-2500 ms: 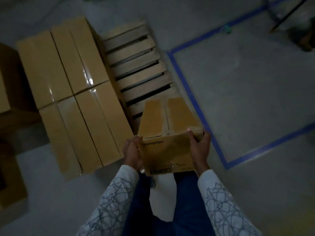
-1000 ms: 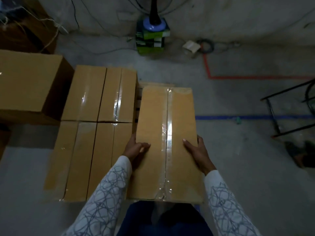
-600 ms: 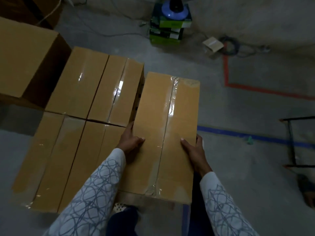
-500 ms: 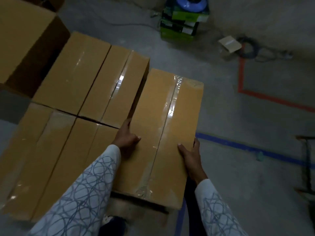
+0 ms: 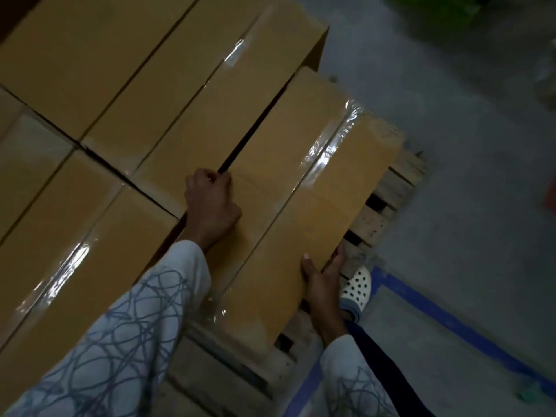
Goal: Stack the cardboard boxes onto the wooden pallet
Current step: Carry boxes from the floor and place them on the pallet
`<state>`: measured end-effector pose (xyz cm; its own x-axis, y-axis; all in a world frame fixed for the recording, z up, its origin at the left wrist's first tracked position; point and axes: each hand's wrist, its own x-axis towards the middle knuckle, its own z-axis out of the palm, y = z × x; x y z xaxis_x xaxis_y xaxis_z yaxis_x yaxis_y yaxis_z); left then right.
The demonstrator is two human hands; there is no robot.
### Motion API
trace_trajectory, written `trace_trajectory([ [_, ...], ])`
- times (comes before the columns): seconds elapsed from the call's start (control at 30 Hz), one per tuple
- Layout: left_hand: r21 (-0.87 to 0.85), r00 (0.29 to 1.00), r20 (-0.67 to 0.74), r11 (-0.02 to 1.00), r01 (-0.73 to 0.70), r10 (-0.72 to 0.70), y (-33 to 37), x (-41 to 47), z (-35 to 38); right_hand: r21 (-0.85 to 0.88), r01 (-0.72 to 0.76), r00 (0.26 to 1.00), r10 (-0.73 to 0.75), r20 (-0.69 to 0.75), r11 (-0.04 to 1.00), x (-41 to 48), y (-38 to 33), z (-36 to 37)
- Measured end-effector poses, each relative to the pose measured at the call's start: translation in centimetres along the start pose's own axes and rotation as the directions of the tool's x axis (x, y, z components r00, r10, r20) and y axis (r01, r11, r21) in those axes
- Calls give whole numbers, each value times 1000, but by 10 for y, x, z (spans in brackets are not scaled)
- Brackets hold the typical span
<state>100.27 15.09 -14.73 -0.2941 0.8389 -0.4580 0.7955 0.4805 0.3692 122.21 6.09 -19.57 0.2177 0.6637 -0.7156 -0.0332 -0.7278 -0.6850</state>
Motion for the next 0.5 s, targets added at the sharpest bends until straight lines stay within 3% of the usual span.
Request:
trace_trajectory([
  [0.07,-104,990,-128,994,38,-52,2,-27,4,-54,0,999,2,34,999,-5,1,1],
  [0.13,-380,948,-168,906,189,-269,-8,-62,15,-126,-12,999,18,49,992,-14,1,4],
  [0.17,-537,900,-123,791,293,-417,-12,-84,20,-188,-25,999,32,33,982,-21,0,6],
  [0.23,-755,724,42,453,474,-688,-19,-127,30,-413,0,997,-31,-68,911,-36,-2,12],
  [0.3,-817,516,150,189,545,-843,-24,-160,39,-609,148,964,-251,-87,779,-45,-2,16],
  [0.37,-833,416,226,47,552,-881,-33,-179,50,-709,301,922,-383,47,638,-47,-2,19],
  [0.5,-837,399,410,-163,523,-820,-50,-178,67,-743,490,847,-451,282,456,-21,-31,34],
])
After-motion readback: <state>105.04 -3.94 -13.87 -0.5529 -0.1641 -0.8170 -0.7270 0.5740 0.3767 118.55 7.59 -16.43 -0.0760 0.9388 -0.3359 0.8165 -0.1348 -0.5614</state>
